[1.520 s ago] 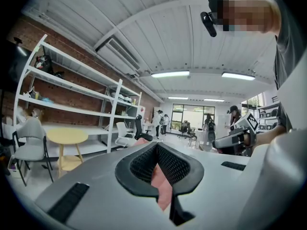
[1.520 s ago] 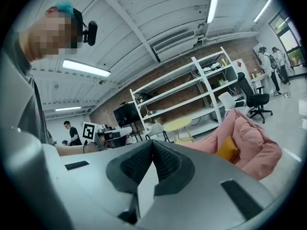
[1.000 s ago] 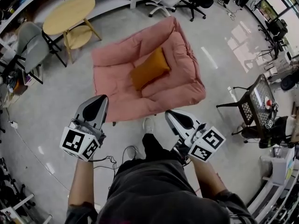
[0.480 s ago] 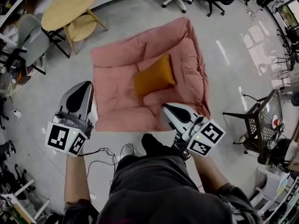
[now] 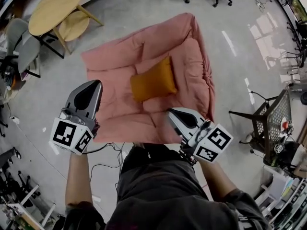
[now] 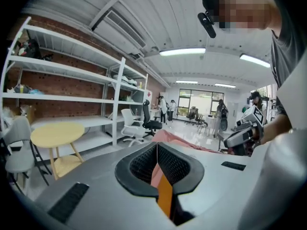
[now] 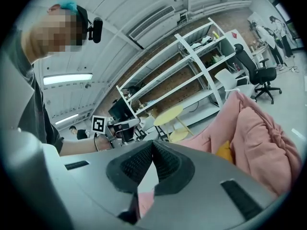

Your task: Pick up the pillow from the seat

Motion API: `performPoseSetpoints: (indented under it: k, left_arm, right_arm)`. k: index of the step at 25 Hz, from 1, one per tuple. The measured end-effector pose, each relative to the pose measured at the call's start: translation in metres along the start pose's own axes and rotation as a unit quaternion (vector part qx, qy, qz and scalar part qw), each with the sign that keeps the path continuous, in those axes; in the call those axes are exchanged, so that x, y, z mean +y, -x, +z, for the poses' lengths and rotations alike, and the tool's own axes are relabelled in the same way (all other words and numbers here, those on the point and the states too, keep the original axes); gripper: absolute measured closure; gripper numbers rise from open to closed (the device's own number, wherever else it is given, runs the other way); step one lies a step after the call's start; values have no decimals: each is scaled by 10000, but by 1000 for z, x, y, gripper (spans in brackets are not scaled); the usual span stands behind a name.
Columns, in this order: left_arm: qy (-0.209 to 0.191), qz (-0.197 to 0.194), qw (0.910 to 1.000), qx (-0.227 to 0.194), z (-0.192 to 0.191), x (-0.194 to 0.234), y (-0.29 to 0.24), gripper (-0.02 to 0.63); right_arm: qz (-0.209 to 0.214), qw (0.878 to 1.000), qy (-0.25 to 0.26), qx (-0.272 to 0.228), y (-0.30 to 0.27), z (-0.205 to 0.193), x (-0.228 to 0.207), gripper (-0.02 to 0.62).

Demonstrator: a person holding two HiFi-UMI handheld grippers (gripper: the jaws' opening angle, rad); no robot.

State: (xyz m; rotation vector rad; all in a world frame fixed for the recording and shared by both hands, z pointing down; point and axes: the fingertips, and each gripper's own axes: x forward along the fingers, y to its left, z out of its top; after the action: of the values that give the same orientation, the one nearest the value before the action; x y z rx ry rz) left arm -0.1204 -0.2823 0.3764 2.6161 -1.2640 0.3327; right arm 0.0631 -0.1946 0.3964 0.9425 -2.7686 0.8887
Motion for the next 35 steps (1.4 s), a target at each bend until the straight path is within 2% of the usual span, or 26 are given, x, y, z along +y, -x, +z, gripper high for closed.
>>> performPoseSetpoints:
  k: [5, 8, 10, 12, 15, 17, 20, 22, 24, 26, 30, 33, 34, 35]
  left_arm:
    - [3, -549, 9983, 176, -34, -6, -59, 594]
    - [-78, -1079, 9930, 479, -74, -15, -97, 594]
    - [-190, -1511, 9851, 794, -108, -20, -123, 561]
    - [-301, -1963, 9738, 1110, -141, -23, -147, 470]
    - [-454, -2695, 9497, 1529, -189, -24, -183, 377]
    - [-547, -3281, 9244, 1866, -223, -28, -206, 315]
    - [-772, -4153, 8714, 2496, -275, -34, -235, 210]
    - [-995, -4571, 8349, 2901, -304, -34, -249, 175]
    - [-1111, -4873, 8067, 3154, -322, -33, -263, 158]
    - [-993, -5215, 7797, 3320, -331, -38, -271, 149]
    - [-627, -5899, 7171, 3659, -351, -67, -272, 125]
    - [-354, -6243, 6812, 3807, -366, -93, -265, 97]
    - [-300, -6311, 6745, 3819, -369, -99, -262, 98]
    - [-258, -6345, 6720, 3809, -371, -104, -260, 98]
  right_arm:
    - [-209, 9993, -196, 240, 0, -21, -19, 588]
    - [-396, 9979, -350, 366, 0, -36, -28, 588]
    - [-534, 9970, -381, 419, -1, -42, -33, 588]
    - [-686, 9959, -366, 460, -2, -46, -37, 588]
    - [-898, 9942, -475, 365, -6, -48, -43, 588]
    - [-996, 9929, -561, 342, -8, -53, -48, 588]
    - [-1062, 9917, -538, 479, -10, -67, -54, 588]
    - [-1102, 9909, -611, 478, -14, -72, -56, 588]
    - [-1155, 9894, -723, 498, -17, -79, -59, 588]
    - [-1192, 9880, -829, 522, -21, -85, -61, 588]
    - [-1230, 9859, -1013, 510, -21, -98, -66, 588]
    - [-1229, 9849, -1123, 471, -22, -107, -67, 588]
    - [-1219, 9847, -1157, 461, -24, -108, -68, 588]
    - [-1207, 9845, -1192, 450, -25, -110, -69, 588]
